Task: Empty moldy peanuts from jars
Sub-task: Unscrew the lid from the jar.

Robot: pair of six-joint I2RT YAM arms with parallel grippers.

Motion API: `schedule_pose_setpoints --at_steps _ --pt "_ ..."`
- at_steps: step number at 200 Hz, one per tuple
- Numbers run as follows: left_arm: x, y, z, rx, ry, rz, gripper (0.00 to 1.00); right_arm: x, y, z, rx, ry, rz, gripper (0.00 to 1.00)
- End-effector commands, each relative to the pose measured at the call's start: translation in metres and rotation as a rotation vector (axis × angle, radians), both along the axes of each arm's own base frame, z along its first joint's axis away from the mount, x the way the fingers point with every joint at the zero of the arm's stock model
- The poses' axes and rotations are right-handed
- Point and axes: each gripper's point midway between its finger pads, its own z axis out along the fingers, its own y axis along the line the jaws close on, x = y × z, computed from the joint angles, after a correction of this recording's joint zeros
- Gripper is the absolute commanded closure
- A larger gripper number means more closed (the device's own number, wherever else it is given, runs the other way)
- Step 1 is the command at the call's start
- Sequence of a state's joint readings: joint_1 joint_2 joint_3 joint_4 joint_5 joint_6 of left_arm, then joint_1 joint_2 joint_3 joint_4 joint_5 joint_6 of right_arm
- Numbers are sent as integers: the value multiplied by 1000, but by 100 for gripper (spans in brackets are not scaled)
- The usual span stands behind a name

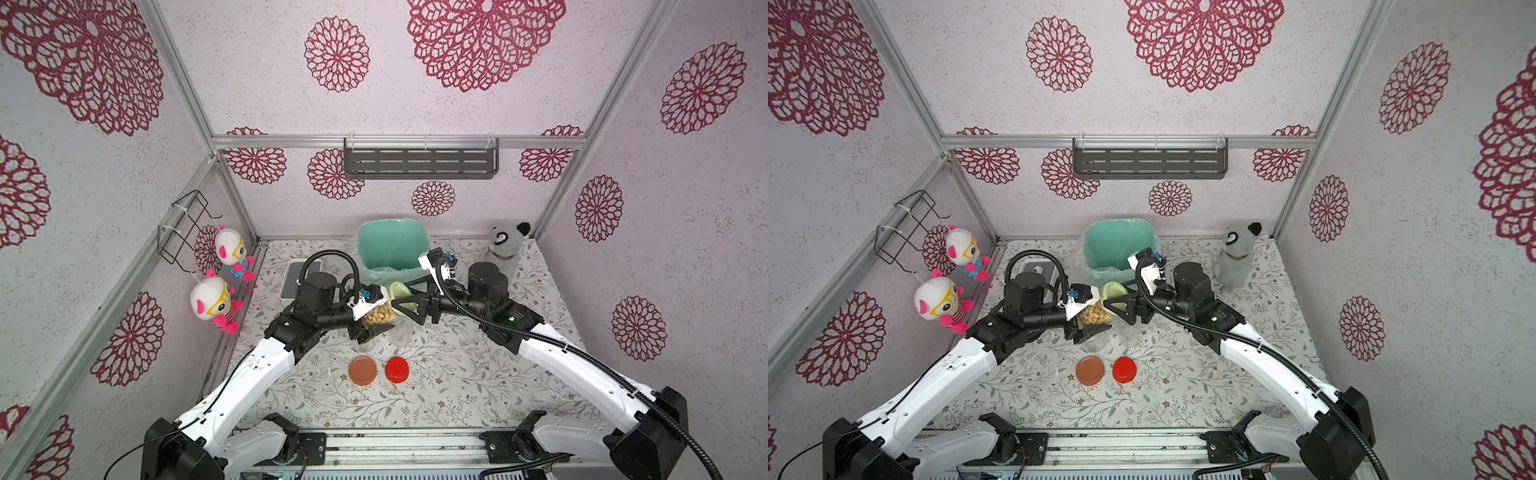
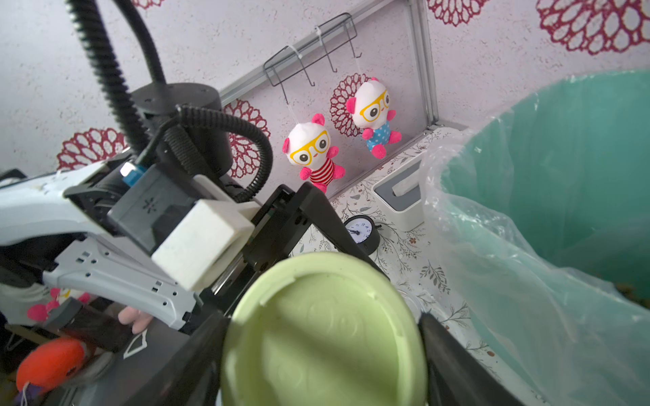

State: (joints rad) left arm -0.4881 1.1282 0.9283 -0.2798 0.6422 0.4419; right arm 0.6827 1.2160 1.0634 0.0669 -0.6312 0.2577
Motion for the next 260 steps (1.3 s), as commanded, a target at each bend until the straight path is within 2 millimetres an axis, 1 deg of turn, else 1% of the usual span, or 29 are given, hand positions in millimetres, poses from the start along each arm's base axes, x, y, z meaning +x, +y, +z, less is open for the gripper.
schedule_pose_setpoints --at_steps 1,36,51,67,71,75,79,88,93,106,113,123,148,191,207,218,236,260 --pt "-5 -6 39 -74 -56 -63 100 -6 -5 7 -62 -220 87 100" --pt "-9 -7 37 -63 -33 -87 100 -8 -6 -3 -160 -307 178 100" --pt "-11 -7 37 -60 -30 -92 100 -12 -6 -8 -206 -339 232 93" --pt "-12 -7 36 -56 -22 -99 100 -10 -7 -13 -246 -370 247 80" --pt "-12 -8 36 -55 -20 -102 100 -8 -7 -13 -254 -375 241 76" --pt "-12 -8 36 -54 -18 -103 100 -7 -8 -13 -258 -381 236 69" --pt "-12 -8 35 -52 -16 -103 100 -6 -8 -13 -261 -390 234 61" --pt "-12 -7 35 -51 -16 -103 100 -5 -8 -10 -260 -413 225 37" --pt "-12 -8 34 -49 -17 -103 100 -3 -8 -8 -255 -422 216 27" --pt "-11 -7 35 -51 -20 -101 100 2 -8 2 -222 -436 173 8" --pt "-11 -7 35 -50 -24 -98 100 3 -7 7 -198 -431 153 2" --pt "-9 -7 35 -52 -27 -92 100 1 -6 16 -158 -435 148 1" --pt "-6 -7 35 -56 -38 -75 100 -11 -5 37 -54 -421 173 1" --pt "7 -3 35 -74 -79 3 100 -24 -15 66 120 -314 117 1" --pt "14 0 37 -84 -104 44 100 -12 -23 75 195 -199 -5 1" --pt "18 2 36 -84 -118 71 100 -5 -27 77 234 -111 -67 1" --pt "22 5 37 -81 -137 98 100 11 -31 70 250 43 -177 1" --pt "23 7 38 -78 -147 113 100 28 -37 57 264 170 -319 1"
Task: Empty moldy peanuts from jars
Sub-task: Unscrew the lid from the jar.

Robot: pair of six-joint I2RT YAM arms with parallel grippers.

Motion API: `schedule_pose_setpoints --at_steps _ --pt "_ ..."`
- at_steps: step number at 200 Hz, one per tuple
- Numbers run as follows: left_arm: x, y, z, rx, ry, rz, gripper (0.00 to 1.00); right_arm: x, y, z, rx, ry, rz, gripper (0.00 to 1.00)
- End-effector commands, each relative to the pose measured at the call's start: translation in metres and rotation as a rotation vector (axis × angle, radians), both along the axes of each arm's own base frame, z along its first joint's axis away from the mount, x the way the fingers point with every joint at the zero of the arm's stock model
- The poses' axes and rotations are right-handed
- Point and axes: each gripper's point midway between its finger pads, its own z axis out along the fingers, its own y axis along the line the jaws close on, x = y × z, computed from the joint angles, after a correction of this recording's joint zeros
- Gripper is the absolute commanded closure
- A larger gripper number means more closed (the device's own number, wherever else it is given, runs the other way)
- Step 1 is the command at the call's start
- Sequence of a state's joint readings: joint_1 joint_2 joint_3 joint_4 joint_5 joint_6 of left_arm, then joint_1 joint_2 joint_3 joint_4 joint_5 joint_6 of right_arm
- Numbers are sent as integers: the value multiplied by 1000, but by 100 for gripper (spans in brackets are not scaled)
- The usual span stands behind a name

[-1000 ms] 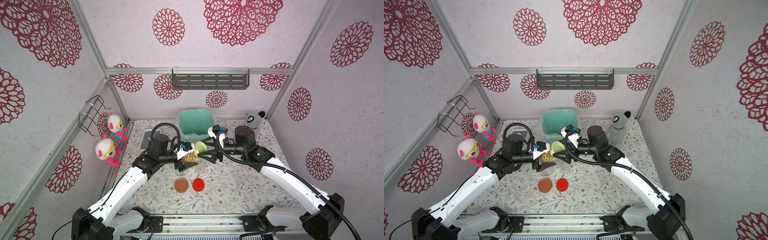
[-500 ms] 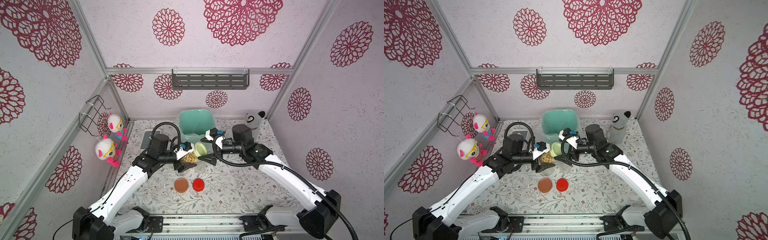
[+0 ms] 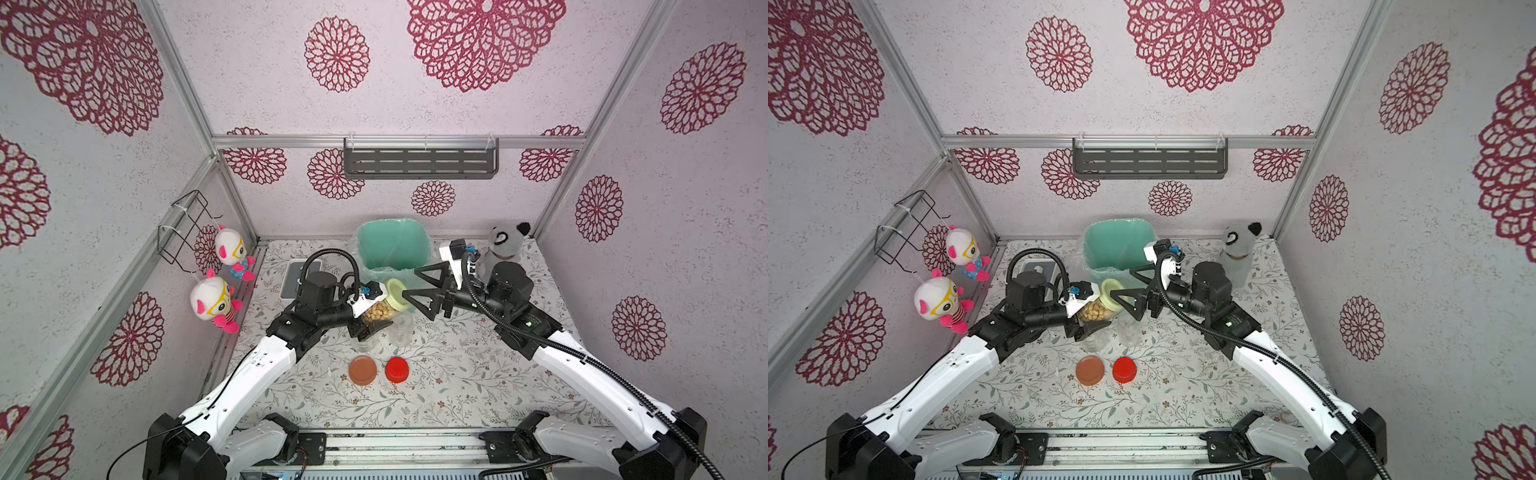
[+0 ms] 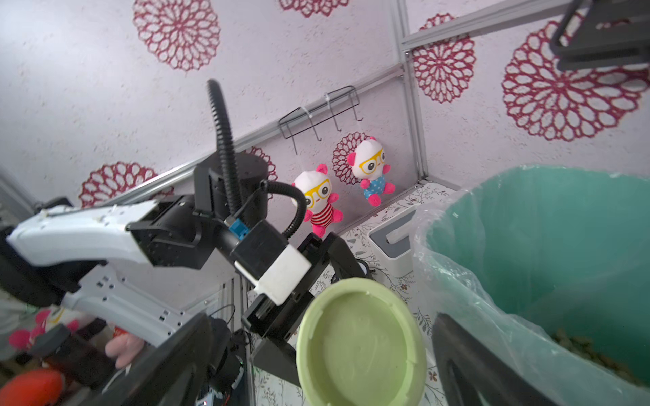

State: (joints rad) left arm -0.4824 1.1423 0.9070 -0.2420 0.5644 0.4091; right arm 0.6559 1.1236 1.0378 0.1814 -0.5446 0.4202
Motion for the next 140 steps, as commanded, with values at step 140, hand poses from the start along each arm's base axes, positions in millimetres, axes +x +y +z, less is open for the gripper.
schedule_pose_setpoints --at_steps 140 --pt "9 0 45 -81 -165 29 100 21 24 -23 54 316 -183 1"
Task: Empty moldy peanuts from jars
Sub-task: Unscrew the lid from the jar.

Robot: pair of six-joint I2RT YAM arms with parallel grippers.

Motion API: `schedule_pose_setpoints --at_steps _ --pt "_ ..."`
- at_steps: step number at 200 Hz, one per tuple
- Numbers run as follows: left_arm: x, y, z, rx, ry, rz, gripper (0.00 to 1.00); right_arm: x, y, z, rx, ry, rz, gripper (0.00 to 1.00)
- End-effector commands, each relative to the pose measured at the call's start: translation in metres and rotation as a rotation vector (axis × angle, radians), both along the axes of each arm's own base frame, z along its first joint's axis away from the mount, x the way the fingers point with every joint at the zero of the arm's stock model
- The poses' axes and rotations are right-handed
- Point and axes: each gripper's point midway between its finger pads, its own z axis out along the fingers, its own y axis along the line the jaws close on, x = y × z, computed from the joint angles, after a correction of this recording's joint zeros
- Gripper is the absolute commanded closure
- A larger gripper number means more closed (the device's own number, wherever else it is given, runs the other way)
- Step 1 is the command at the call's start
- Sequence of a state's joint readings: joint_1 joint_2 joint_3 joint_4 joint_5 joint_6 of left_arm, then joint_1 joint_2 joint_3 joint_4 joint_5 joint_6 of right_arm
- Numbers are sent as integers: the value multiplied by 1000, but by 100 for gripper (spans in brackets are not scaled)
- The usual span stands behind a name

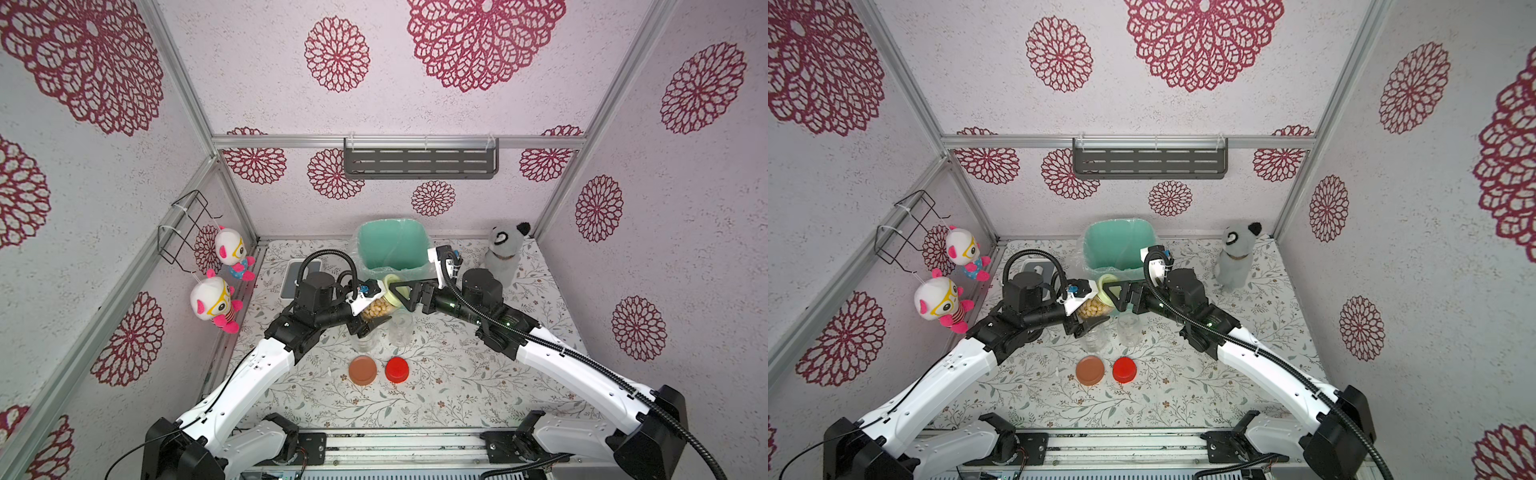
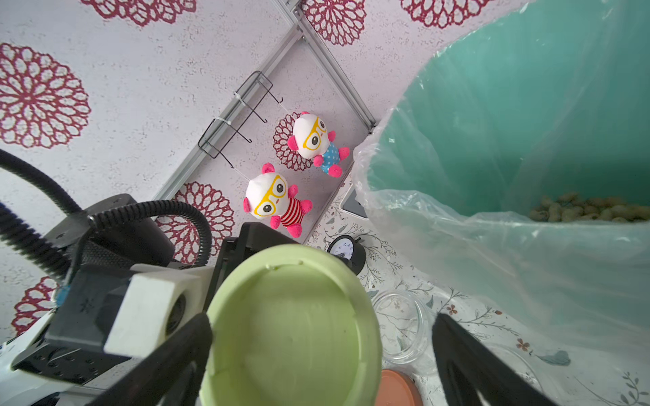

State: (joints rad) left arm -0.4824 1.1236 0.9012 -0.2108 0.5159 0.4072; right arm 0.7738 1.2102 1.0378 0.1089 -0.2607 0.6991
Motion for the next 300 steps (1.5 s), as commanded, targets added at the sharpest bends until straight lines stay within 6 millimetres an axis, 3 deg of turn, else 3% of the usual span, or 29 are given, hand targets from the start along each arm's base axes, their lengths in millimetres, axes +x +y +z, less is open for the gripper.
schedule_pose_setpoints --at_steps 1,46,110,132,186,242,300 --pt "2 -4 37 -75 -118 -16 100 -1 3 28 51 -41 -4 1" --pt "1 -3 33 -66 -116 -16 100 -2 8 28 50 -39 11 1" --pt "2 -3 33 -66 -113 -16 100 -2 14 13 -36 -20 23 2" --pt "2 -3 33 -65 -116 -14 100 -3 9 13 -73 -44 17 10" --pt "-1 -4 33 -61 -98 -29 100 -5 -4 13 -196 -204 27 45" --pt "-25 -9 36 -45 -17 -161 100 -13 -17 9 -263 -472 230 59" --pt "-42 -14 38 -58 28 -257 100 -23 -9 -6 -337 -646 472 77"
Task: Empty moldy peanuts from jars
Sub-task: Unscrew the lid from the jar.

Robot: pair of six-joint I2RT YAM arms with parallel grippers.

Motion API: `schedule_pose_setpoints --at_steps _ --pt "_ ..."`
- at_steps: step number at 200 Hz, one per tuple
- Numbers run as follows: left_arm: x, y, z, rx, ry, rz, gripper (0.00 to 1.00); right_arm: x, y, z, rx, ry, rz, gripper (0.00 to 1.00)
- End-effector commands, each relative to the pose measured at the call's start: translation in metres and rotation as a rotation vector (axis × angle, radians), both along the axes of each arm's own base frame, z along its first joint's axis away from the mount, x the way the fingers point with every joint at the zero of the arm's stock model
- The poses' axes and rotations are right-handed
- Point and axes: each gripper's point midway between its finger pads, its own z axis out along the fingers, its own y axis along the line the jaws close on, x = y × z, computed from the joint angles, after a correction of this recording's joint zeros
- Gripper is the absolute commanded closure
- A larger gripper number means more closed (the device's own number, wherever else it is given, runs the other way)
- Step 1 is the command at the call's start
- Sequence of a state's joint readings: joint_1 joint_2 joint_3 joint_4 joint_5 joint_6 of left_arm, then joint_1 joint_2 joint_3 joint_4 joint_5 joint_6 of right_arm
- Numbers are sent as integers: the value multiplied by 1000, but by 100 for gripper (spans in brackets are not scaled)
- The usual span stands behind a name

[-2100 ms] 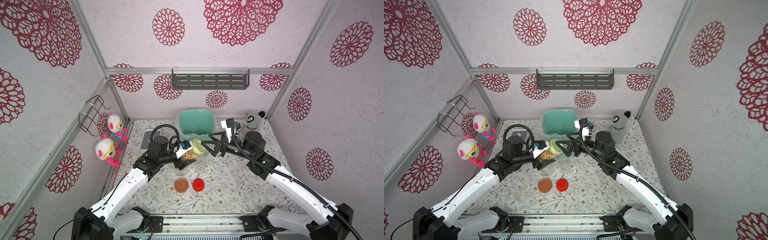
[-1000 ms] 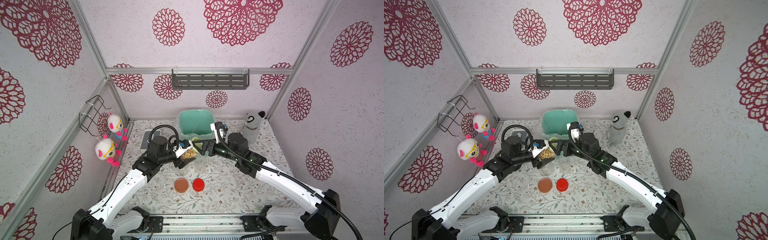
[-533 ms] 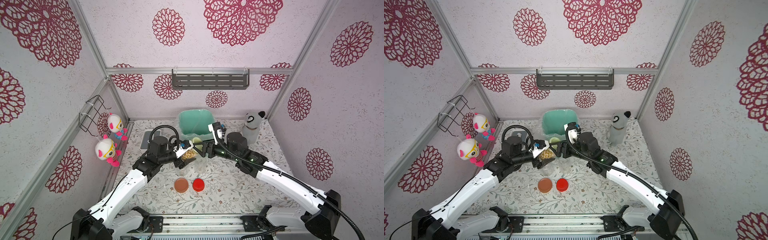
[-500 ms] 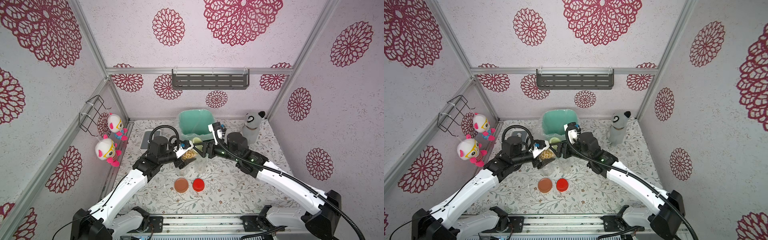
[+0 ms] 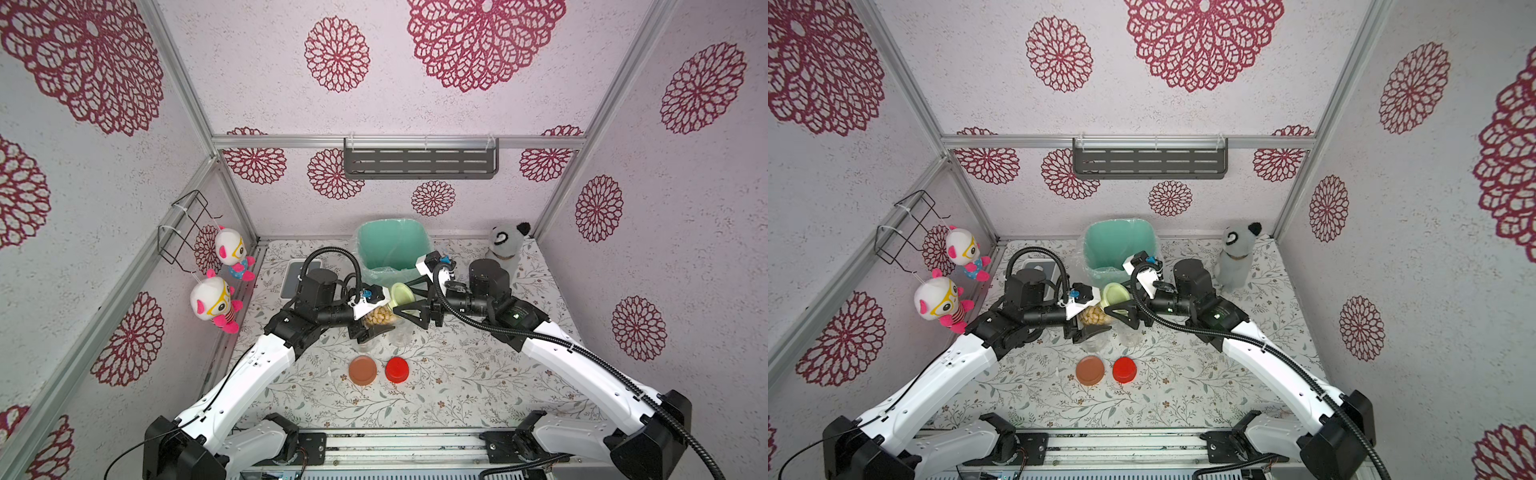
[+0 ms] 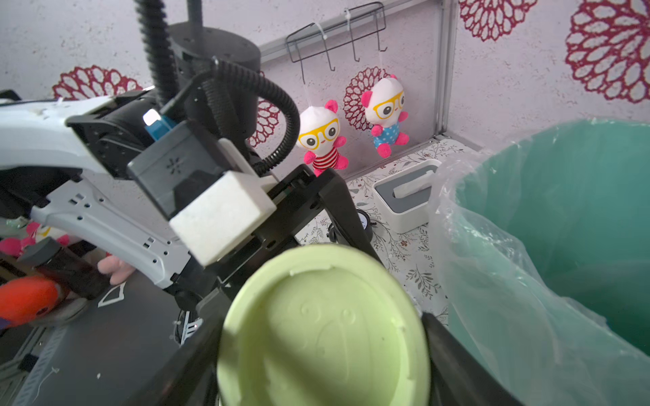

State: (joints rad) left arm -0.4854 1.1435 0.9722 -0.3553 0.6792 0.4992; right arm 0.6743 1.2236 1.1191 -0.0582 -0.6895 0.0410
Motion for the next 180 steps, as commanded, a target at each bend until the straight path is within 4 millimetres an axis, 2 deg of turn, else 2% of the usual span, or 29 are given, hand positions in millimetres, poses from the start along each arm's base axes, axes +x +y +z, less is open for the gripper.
schedule_pose_setpoints --at_steps 1,24,36,44,53,71,74,116,142,161,180 --pt "-14 -1 33 -72 -2 -75 100 14 -9 -10 -83 -192 39 77" --pt "-20 -1 31 -53 13 -104 100 10 -7 -10 -90 -257 92 76" --pt "-20 0 31 -49 10 -106 100 8 -8 -8 -96 -292 112 72" --pt "-21 1 32 -50 7 -106 100 8 -8 -4 -97 -307 116 65" --pt "-20 1 32 -50 6 -102 100 8 -7 1 -91 -311 123 51" --pt "-19 2 34 -48 -5 -90 100 9 -3 15 -46 -293 119 6" --pt "-18 3 34 -45 -7 -86 100 9 -3 18 -35 -288 115 2" --pt "-13 11 38 -31 -44 -45 100 -7 4 42 81 -241 186 1" --pt "-7 12 34 -34 -57 -18 100 -20 -1 55 146 -247 195 1" --pt "2 14 34 -46 -85 25 100 -26 -7 65 210 -229 162 1" --pt "10 17 37 -64 -126 77 100 -18 -13 75 295 -145 59 1"
